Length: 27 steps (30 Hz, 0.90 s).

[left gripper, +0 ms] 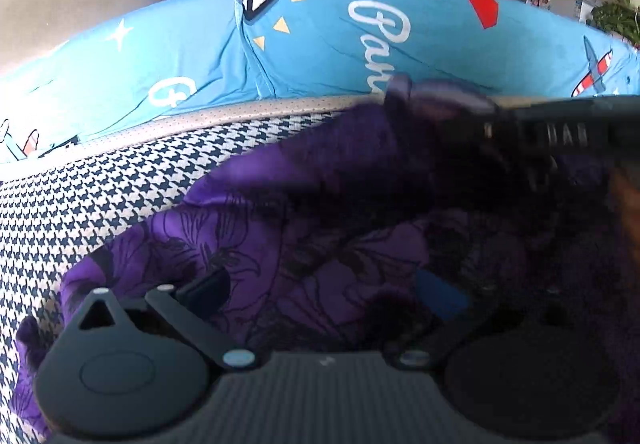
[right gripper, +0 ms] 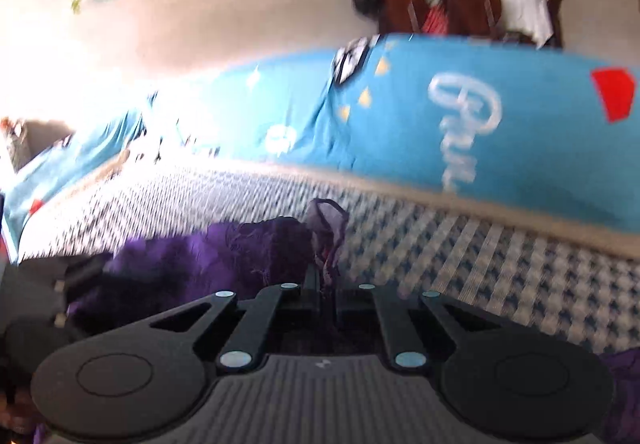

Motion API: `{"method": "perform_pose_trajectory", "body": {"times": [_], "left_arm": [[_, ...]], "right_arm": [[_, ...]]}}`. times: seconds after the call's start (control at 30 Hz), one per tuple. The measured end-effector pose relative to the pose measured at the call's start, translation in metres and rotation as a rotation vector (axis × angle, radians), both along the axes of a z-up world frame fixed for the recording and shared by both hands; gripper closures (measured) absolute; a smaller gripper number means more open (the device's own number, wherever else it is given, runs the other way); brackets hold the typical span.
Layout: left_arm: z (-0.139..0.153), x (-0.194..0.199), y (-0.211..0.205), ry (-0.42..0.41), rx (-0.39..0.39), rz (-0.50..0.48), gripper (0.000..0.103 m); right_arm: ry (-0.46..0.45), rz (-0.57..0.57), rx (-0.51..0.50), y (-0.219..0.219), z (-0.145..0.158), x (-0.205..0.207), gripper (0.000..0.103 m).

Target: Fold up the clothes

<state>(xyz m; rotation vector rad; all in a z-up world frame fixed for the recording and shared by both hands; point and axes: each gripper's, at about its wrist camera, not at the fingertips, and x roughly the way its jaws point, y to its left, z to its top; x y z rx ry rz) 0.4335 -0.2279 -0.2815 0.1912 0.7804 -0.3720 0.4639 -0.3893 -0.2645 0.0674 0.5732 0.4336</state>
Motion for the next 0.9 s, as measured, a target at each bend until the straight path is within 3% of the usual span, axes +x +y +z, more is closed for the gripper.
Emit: {"method": "perform_pose_trajectory", "body": {"times": [0.2,0.43,0.57,0.77,0.9], "left_arm": [[0.021,0.012,-0.016,-0.036,-0.045,-0.006,0.000],[0.016,0.050,-0.053,-0.010,-0.115,-0.010,0.000],[0.003,0.081,-0.065,0.021,-0.140,0.050,0.000],[-0.002,0.110,-0.065,-0.046,-0.149,0.180,0.000],[-0.002,0.138,-0.070,-0.103,-0.100,0.219,0.000]], "right_arm": [[-0.102,-0.052,0.032,-0.005,0.029,0.000,0.095],[-0.130,-0.058,0.080,-0.010,0.040,0.011,0.095],[-0.159,-0.036,0.112,-0.011,0.050,0.018,0.095],[-0.219,-0.019,0.150,-0.009,0.064,0.037,0.097],[-0.261,-0.027,0.155,-0.003,0.068,0.050,0.098]]}}
